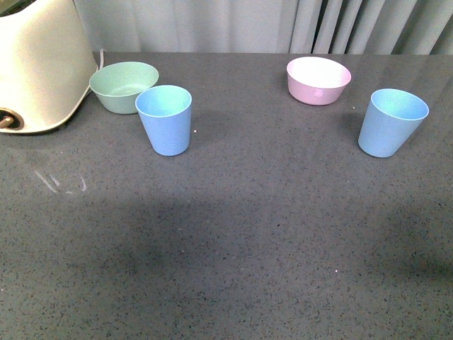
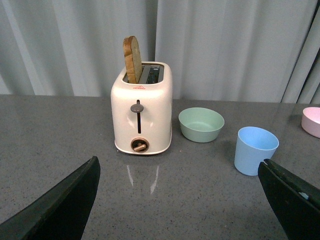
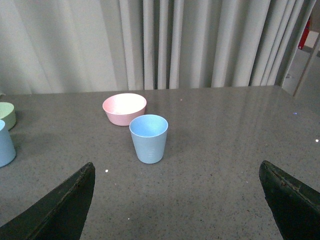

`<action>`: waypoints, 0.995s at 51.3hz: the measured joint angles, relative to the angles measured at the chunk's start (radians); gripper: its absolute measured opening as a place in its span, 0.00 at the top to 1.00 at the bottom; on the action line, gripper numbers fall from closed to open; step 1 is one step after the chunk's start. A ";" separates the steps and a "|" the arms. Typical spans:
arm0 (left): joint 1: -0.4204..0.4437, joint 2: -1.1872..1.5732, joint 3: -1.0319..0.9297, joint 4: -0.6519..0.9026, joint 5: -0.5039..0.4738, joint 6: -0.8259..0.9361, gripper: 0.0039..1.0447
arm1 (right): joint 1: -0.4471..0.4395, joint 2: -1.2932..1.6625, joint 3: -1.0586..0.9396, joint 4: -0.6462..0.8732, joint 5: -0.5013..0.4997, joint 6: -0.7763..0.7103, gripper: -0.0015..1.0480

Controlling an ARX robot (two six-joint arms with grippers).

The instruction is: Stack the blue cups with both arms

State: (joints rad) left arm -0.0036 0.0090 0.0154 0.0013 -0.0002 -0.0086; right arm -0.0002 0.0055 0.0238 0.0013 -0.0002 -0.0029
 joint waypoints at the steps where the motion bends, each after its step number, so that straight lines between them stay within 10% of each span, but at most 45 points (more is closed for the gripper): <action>1: 0.000 0.000 0.000 0.000 0.000 0.000 0.08 | 0.000 0.000 0.000 0.000 0.000 0.000 0.09; 35: 0.003 0.005 0.003 -0.009 0.011 -0.002 0.08 | 0.000 0.000 0.000 0.000 0.000 0.000 0.09; 41: -0.023 0.402 0.235 -0.407 0.198 -0.118 0.08 | 0.000 0.000 0.000 0.000 0.000 0.000 0.09; 51: -0.105 0.747 0.390 -0.271 0.198 -0.173 0.08 | 0.000 0.000 0.000 0.000 0.000 0.000 0.09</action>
State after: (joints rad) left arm -0.1081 0.7559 0.4053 -0.2699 0.1978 -0.1818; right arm -0.0002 0.0051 0.0238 0.0013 0.0002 -0.0025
